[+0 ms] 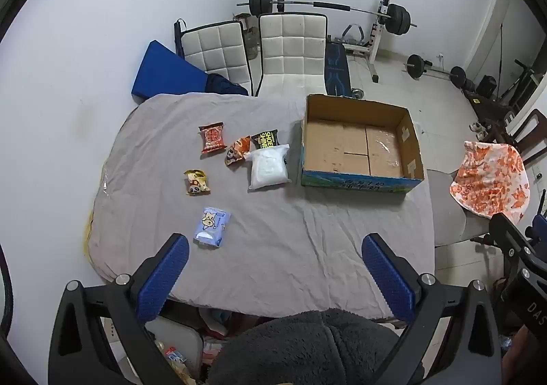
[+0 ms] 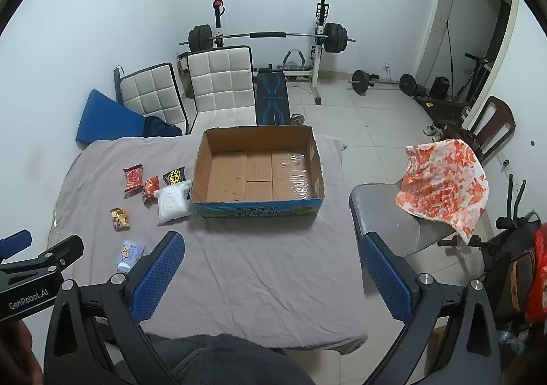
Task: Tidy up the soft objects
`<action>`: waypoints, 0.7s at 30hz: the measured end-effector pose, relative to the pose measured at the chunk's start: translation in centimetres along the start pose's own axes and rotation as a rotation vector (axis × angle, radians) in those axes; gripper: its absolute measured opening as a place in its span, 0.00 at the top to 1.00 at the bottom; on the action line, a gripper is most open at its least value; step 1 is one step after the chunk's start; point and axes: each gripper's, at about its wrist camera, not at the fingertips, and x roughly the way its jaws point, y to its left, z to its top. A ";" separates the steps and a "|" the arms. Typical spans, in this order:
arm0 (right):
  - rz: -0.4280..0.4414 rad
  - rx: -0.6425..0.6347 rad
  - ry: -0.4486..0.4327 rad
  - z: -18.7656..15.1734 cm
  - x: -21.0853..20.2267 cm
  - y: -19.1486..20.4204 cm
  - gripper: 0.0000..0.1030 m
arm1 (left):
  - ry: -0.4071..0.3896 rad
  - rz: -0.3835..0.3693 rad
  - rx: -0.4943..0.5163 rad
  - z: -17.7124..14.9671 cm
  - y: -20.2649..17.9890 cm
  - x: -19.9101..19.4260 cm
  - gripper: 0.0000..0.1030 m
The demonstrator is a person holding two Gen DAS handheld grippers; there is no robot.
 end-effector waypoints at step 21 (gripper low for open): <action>-0.019 0.019 -0.023 -0.5 -0.5 1.0 0.00 | -0.023 0.005 0.025 0.6 -0.7 -0.5 0.00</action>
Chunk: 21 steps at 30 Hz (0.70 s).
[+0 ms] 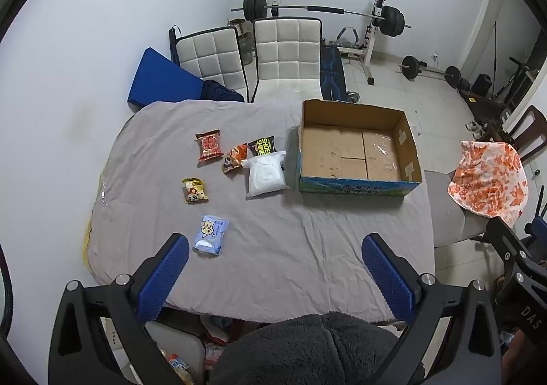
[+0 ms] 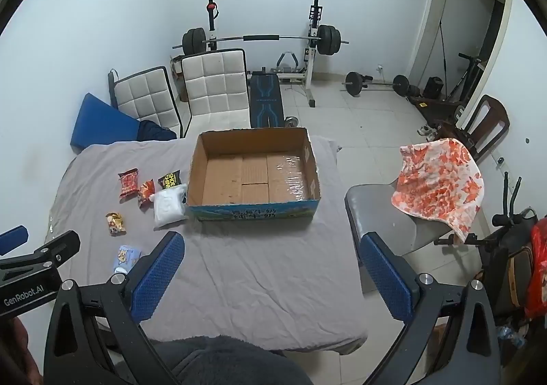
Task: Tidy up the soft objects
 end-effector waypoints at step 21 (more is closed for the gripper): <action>-0.017 0.027 -0.034 1.0 -0.3 -0.3 0.00 | -0.039 -0.002 -0.003 0.6 0.3 -0.6 0.00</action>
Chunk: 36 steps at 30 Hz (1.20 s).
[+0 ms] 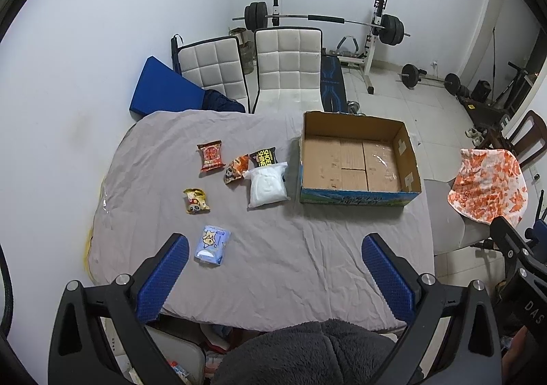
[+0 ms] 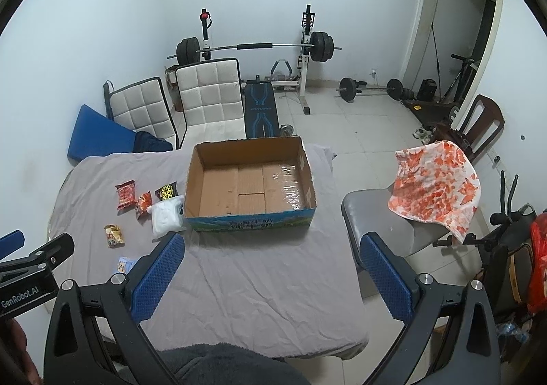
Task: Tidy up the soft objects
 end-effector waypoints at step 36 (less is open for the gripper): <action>-0.005 0.007 -0.018 0.5 0.3 -0.4 0.00 | -0.012 -0.011 -0.002 0.6 -0.6 0.3 0.00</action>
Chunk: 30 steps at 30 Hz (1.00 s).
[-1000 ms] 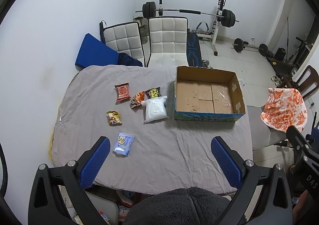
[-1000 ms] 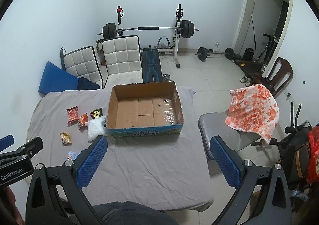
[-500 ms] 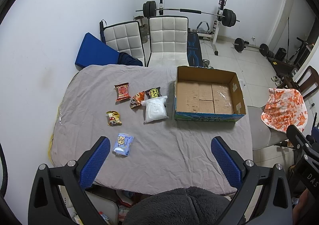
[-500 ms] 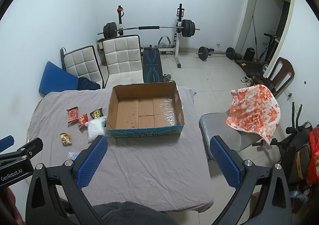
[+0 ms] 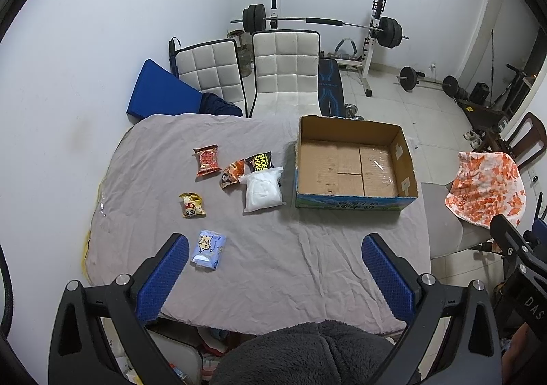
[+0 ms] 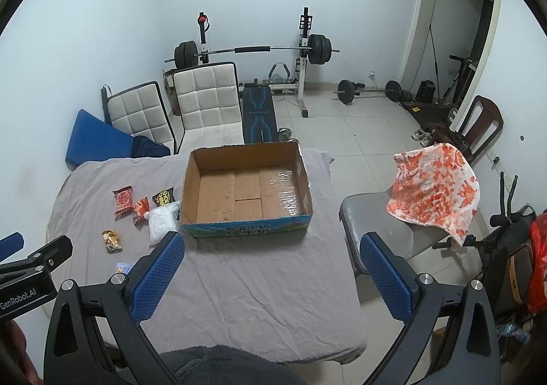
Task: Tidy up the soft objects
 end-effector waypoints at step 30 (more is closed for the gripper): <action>0.102 -0.008 0.136 0.5 7.5 -0.5 0.00 | -0.011 0.006 -0.095 1.1 2.7 3.5 0.00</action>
